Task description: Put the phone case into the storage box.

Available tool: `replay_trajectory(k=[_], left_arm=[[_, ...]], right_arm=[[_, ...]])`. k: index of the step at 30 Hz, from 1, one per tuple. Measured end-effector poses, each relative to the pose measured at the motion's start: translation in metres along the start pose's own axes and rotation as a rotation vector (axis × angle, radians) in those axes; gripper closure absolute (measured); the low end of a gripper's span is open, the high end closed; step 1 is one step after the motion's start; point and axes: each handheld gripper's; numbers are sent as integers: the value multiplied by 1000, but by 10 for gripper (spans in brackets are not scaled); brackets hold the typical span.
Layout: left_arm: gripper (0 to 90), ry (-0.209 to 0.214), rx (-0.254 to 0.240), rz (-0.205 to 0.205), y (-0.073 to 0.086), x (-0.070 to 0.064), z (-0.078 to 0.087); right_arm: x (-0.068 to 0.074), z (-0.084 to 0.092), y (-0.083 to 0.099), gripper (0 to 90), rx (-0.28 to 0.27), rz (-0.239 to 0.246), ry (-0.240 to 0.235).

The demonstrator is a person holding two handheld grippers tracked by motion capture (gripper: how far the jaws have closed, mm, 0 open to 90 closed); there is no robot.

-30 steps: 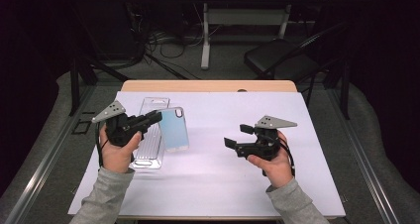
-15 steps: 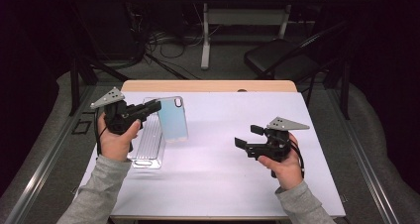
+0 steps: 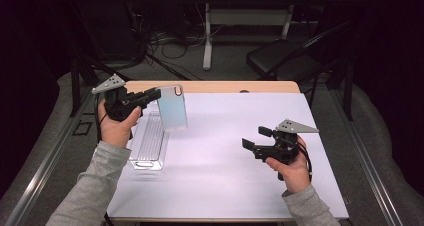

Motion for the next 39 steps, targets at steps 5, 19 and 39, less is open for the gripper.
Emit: replay_trajectory(k=[5, 19, 39], left_arm=[[829, -21, 1, -4, -3, 11, -4], [829, -65, -4, -5, 2, 40, -16], [828, -124, -7, -7, 17, 76, -27]], right_arm=[[-1, 1, 1, 172, -1, -4, 13], [1, 3, 5, 172, 3, -7, 36], [0, 7, 10, 172, -9, -8, 78]])
Point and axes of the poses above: each handheld gripper's, and its own axes: z roughly backward along the jaws, y roughly out of its underside, x roughly to its left, and after that the axes turned 15 degrees about -z, right-handed
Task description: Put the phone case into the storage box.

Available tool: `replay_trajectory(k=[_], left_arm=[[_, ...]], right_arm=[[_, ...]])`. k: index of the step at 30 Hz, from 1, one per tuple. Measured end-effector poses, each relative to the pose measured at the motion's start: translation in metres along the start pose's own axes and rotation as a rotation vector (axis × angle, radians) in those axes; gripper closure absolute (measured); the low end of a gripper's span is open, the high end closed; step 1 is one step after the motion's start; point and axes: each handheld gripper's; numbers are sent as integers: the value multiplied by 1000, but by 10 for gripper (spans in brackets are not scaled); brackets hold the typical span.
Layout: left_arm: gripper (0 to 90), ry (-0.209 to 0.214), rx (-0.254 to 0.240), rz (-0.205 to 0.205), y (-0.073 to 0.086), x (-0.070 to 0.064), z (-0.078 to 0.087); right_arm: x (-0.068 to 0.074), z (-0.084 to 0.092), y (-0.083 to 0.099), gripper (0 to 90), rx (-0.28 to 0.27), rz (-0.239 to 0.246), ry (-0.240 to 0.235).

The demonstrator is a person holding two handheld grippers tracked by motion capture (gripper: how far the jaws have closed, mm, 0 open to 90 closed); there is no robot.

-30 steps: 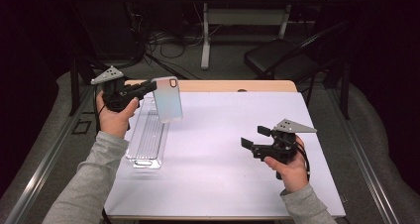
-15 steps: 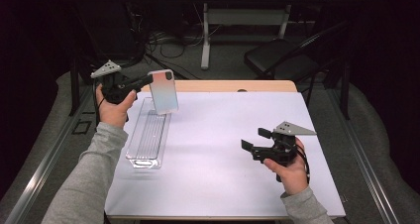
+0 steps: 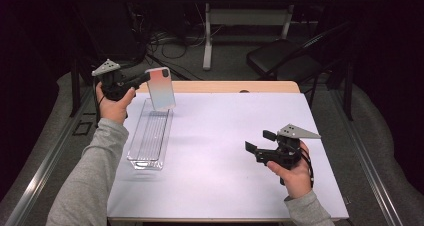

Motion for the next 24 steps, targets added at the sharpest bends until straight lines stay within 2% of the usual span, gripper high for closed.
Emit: replay_trajectory(k=[3, 9, 20, 24], left_arm=[[828, -1, 1, 3, 3, 4, -1], [828, -15, 19, -21, 8, 10, -5], [828, -35, 40, -102, 19, 21, -9], [828, -39, 39, -112, 24, 25, -11]], right_arm=[[0, 1, 0, 172, 1, -5, 6], [-2, 1, 1, 172, 2, -5, 12], [-4, -1, 3, 172, 11, -14, 21], [-4, -3, 4, 172, 14, -17, 24]])
Point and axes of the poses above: each handheld gripper's, and its own axes: z roughly backward along the jaws, y roughly out of its underside, x roughly to its left, and after that the axes turned 15 degrees about -z, right-handed
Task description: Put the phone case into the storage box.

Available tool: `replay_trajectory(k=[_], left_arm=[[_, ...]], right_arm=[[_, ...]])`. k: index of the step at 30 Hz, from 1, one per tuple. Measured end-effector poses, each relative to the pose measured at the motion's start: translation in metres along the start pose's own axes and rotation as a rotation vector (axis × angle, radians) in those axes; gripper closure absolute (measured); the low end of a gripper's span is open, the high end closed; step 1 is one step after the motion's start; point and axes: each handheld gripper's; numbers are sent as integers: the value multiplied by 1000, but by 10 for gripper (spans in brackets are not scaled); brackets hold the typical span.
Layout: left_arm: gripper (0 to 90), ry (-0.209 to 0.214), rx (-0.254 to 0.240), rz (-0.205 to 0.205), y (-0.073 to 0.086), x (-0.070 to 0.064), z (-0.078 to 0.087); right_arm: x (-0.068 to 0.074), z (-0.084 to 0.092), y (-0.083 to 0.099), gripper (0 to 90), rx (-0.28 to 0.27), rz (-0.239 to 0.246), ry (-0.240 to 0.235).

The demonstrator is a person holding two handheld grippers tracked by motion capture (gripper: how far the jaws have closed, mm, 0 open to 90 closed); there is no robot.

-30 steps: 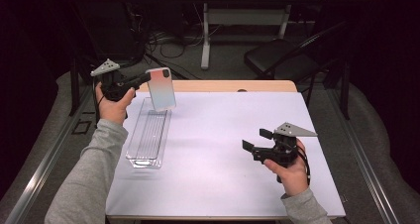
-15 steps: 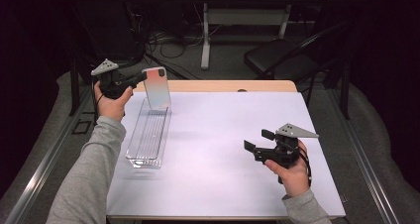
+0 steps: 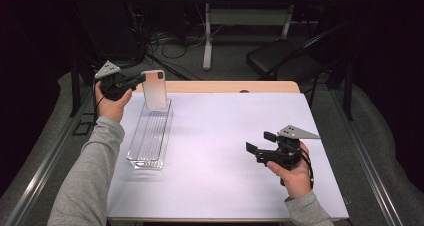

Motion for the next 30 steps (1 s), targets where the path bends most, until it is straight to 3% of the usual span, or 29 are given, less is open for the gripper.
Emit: replay_trajectory(k=[13, 30], left_arm=[[829, -14, 11, -11, 13, 6, -12], [829, -1, 44, -12, 28, 5, -31]], right_arm=[[-1, -3, 1, 173, 5, 1, 8], [-7, 0, 3, 173, 7, -18, 24]])
Point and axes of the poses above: each handheld gripper's, and its own axes: z roughly backward along the jaws, y roughly out of its underside, x roughly to its left, and after that the axes turned 15 degrees about -z, right-handed
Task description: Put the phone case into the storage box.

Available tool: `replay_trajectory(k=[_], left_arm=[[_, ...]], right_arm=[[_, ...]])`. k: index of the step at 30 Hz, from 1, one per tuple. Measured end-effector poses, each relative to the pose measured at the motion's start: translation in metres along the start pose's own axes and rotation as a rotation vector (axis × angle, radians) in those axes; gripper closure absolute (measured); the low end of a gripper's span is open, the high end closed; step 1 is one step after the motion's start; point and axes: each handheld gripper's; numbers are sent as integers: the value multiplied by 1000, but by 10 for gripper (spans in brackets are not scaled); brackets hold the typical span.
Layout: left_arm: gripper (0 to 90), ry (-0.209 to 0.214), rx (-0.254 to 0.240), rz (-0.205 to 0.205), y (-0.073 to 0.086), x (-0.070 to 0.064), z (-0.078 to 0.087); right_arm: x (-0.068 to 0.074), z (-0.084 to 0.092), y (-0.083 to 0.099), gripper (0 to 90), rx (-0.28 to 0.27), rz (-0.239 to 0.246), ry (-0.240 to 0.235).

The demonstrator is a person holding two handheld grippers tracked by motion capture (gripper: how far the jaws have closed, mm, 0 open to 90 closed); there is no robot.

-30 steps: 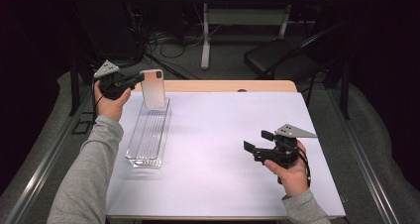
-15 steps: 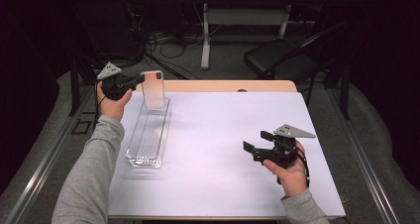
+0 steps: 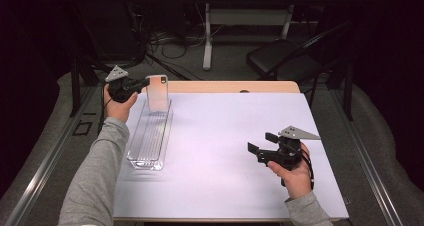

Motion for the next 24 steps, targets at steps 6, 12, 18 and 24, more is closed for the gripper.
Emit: replay_trajectory(k=[6, 12, 18, 24], left_arm=[[829, 3, 4, -10, 4, -2, -4], [829, 4, 6, 13, 16, -2, -5], [829, 13, 10, 11, 19, -3, -9], [829, 26, 11, -3, 21, -3, -11]], right_arm=[[-1, 0, 0, 173, -4, 1, 2], [-3, 2, 0, 174, -8, 5, 4], [-3, 2, 1, 174, -8, 0, 7], [-3, 2, 1, 174, -3, 6, 10]])
Point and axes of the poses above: each handheld gripper's, and its own axes: z roughly backward along the jaws, y roughly out of its underside, x roughly to its left, and after that the axes turned 15 degrees about -z, right-handed
